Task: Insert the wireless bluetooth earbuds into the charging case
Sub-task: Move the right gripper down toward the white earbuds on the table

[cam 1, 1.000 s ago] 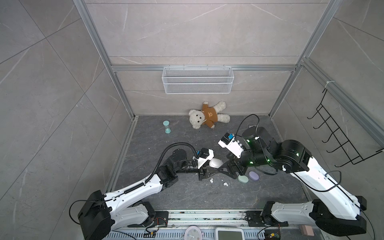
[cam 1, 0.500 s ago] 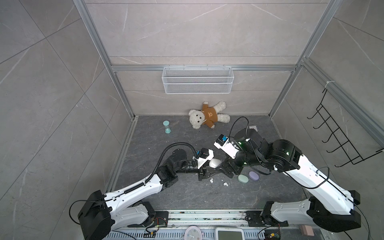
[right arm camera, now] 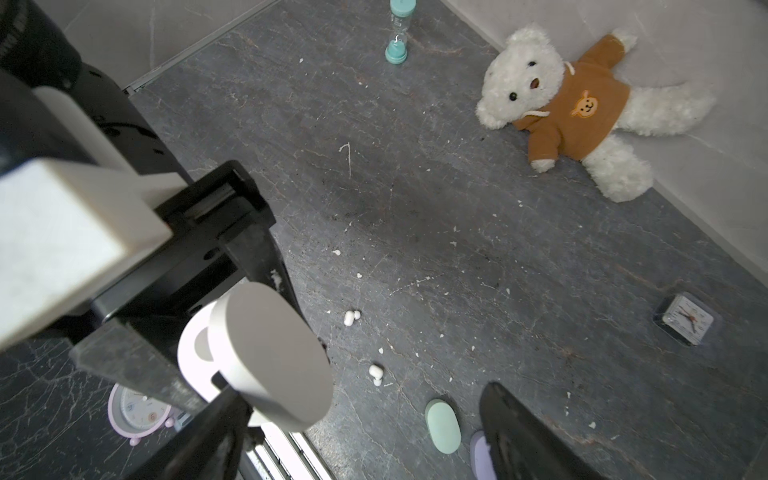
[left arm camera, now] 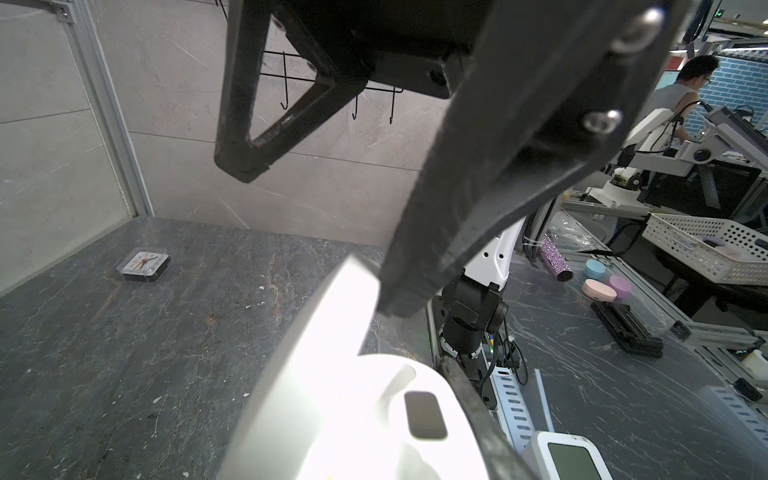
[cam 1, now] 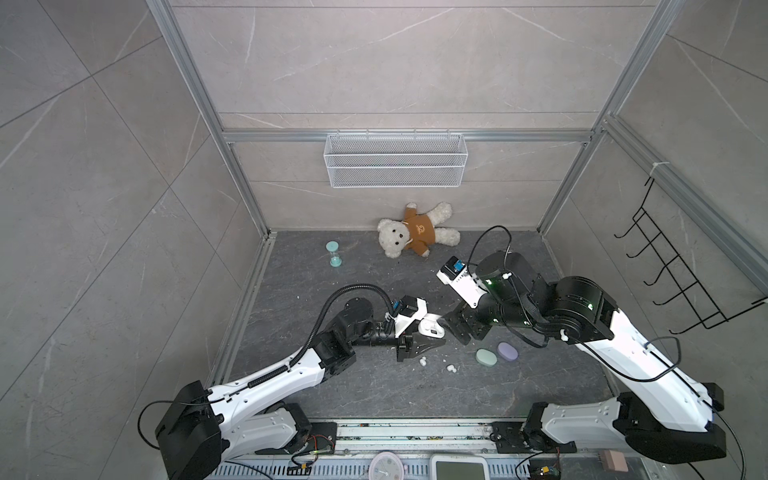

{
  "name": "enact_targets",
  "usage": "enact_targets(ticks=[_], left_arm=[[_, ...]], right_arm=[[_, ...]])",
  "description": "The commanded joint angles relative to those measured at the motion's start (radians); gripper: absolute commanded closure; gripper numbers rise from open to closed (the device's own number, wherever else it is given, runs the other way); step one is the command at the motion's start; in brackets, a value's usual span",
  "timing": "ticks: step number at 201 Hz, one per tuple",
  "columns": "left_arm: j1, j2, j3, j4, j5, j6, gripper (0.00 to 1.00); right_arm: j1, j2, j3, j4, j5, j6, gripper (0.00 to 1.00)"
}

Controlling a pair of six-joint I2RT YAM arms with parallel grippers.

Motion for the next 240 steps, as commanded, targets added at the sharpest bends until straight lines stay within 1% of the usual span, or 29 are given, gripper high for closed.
enact_targets(ticks=[1, 96, 124, 160, 200, 219, 240], left_arm=[[-0.003, -0.037, 0.004, 0.058, 0.042, -0.008, 0.80], [-0.005, -0.039, 0.011, 0.045, 0.049, -0.012, 0.82], [-0.005, -0.038, 0.014, 0.044, 0.044, -0.012, 0.83], [-0.004, -0.051, -0.006, 0.041, -0.012, -0.012, 0.84], [-0.003, -0.079, -0.040, 0.059, -0.088, -0.017, 0.85], [-0.003, -0.096, -0.046, 0.044, -0.115, -0.011, 0.85], [-0.003, -0.119, -0.065, 0.038, -0.139, -0.013, 0.85]], right_arm=[[-0.007, 0.018, 0.029, -0.020, 0.077, 0.029, 0.11], [-0.032, 0.016, 0.027, -0.010, 0.111, 0.062, 0.11], [-0.044, 0.012, 0.021, -0.002, 0.086, 0.066, 0.11], [-0.046, 0.003, 0.035, -0.014, -0.002, 0.077, 0.09], [-0.054, -0.042, 0.017, -0.014, -0.164, 0.120, 0.08], [-0.055, -0.064, 0.008, -0.018, -0.203, 0.161, 0.08], [-0.066, -0.102, -0.044, -0.003, -0.224, 0.221, 0.08]])
